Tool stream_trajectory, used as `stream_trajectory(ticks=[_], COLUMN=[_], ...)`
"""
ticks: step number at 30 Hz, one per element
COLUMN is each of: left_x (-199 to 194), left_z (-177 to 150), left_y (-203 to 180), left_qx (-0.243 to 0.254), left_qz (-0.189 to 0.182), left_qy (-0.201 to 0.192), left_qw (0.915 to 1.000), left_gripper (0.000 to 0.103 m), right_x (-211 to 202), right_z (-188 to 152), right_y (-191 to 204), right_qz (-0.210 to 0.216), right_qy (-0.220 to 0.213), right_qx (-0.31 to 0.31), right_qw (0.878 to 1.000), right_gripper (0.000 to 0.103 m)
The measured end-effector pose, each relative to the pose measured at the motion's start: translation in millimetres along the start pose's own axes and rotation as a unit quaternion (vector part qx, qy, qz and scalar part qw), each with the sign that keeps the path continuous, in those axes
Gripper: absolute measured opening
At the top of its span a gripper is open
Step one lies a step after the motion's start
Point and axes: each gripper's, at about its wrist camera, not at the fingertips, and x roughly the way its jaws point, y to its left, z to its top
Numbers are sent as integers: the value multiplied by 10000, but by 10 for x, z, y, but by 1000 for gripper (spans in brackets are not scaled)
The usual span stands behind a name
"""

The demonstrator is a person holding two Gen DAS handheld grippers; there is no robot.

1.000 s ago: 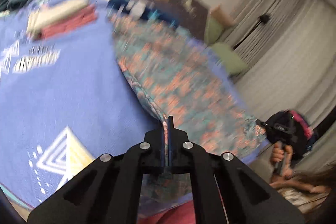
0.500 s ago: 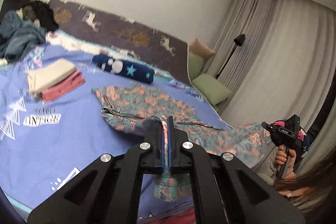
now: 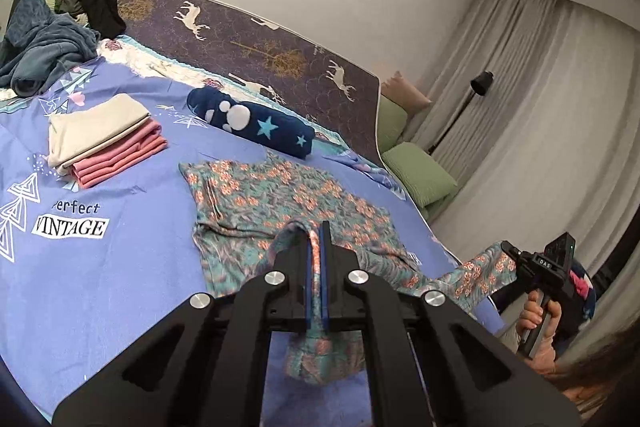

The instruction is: Fold small clothes

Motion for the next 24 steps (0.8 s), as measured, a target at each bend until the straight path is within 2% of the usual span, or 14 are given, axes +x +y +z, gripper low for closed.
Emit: stream_trajectory(ticks=[14, 24], left_x=[687, 1416], left_z=[574, 1067], left_y=[179, 360], left_qx=[-11, 84], left_qz=[278, 417], left_qy=[98, 229], left_qw=[9996, 9988], left_gripper=[2, 2], right_x=[744, 1473], right_z=[511, 943], right_y=[-132, -319], right_qz=[-346, -605], right_qy=[58, 220], right_qx=[-16, 42], right_qw=[9994, 9979], right_gripper=[3, 3])
